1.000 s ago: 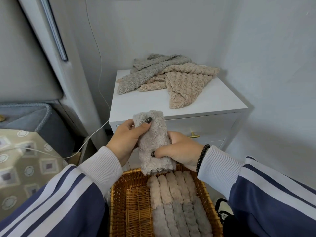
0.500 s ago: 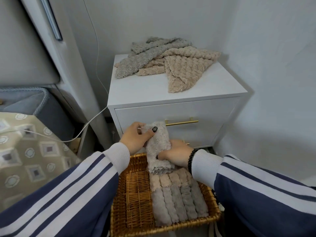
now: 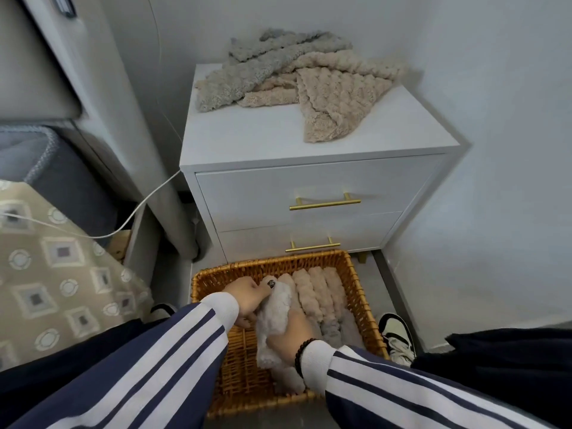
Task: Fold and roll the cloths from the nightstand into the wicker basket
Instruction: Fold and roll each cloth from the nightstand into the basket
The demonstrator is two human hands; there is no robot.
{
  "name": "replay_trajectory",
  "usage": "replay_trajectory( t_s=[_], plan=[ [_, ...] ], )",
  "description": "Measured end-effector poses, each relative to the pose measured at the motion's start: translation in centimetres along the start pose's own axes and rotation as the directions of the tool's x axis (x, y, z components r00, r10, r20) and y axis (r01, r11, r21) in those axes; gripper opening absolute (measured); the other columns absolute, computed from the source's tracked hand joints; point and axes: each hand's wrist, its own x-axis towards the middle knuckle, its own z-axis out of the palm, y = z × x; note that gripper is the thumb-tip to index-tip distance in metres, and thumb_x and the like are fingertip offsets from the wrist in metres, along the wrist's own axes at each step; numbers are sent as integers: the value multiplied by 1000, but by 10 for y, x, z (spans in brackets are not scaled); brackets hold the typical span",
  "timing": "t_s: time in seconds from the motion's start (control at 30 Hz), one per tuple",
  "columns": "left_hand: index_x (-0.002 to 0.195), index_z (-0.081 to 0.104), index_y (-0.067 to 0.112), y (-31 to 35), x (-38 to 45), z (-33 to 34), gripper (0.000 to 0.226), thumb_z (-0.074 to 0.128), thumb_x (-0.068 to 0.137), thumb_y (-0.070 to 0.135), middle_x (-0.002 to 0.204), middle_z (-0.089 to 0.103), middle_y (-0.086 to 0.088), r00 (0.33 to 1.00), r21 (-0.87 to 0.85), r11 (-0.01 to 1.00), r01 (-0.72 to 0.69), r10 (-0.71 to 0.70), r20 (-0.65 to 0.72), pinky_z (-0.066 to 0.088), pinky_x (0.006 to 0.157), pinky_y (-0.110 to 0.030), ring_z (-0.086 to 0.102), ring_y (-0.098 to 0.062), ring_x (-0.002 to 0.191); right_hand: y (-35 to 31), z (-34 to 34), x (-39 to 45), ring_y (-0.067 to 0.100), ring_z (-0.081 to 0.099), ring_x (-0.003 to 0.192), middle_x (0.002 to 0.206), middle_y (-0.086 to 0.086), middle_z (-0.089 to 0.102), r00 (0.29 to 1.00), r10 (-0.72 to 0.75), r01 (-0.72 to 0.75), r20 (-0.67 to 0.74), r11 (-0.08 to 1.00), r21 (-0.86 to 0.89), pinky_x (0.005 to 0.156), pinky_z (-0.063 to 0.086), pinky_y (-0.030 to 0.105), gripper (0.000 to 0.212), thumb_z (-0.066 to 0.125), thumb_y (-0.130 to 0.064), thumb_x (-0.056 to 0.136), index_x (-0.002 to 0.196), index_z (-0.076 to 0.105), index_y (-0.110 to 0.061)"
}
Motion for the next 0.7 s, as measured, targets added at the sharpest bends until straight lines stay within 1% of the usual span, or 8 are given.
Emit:
replay_trajectory(
  t_s=[0.03,0.1,0.17,0.23,0.3,0.43,0.57,0.7],
  plan=[
    [108,58,9,-5,6,3,41,54,91,47,105,65,-13,999,-28,999,26,-25,27,60,73,-40,67,-27,91,3,12,8,25,54,117,128,5,57,1000,30,-30,-4,1000,-6,90,44,26,39,55,-18,90,128,49,-18],
    [121,54,7,-9,14,14,61,60,82,54,114,63,-12,1000,41,999,25,-26,18,58,76,-38,64,-29,99,10,25,18,24,57,114,126,6,59,999,45,-46,-19,998,-47,89,44,28,32,51,-23,92,124,51,-20],
    [124,51,5,-14,19,23,59,60,86,49,120,60,-11,1000,164,986,7,-4,-18,52,87,-36,60,-29,109,12,36,26,24,57,113,125,5,59,998,61,-61,-8,997,-46,89,44,31,32,50,-25,92,124,51,-22],
    [130,47,5,-23,26,33,55,58,91,41,127,56,-10,999,209,978,8,-1,-33,45,98,-34,55,-28,115,13,47,32,24,54,118,129,5,56,997,78,-78,-1,997,-1,95,43,32,40,50,-27,93,133,45,-22],
    [135,41,4,-35,33,39,55,57,92,35,133,53,-10,996,197,980,42,-26,-84,40,97,-30,52,-29,121,14,60,38,26,54,119,131,6,55,995,102,-103,15,993,49,100,44,34,49,47,-30,93,140,37,-23],
    [130,46,2,-62,52,47,47,57,93,30,130,56,-13,983,113,986,124,-107,-147,39,93,-29,53,-30,120,23,82,54,25,54,118,134,6,53,986,93,-91,138,996,-21,97,45,33,58,51,-25,90,145,30,-24],
    [119,57,2,-85,66,55,34,54,92,23,123,61,-18,965,89,978,191,-170,-197,43,90,-31,57,-33,115,29,91,60,26,52,120,136,6,49,969,99,-82,228,993,-81,96,45,34,67,56,-21,86,146,24,-26],
    [119,58,-1,-102,76,62,37,57,91,23,124,60,-20,951,13,970,242,-234,-200,43,90,-31,56,-35,116,37,97,68,26,49,124,139,6,47,950,98,-78,298,994,-78,102,42,34,70,54,-16,87,148,21,-26]
  ],
)
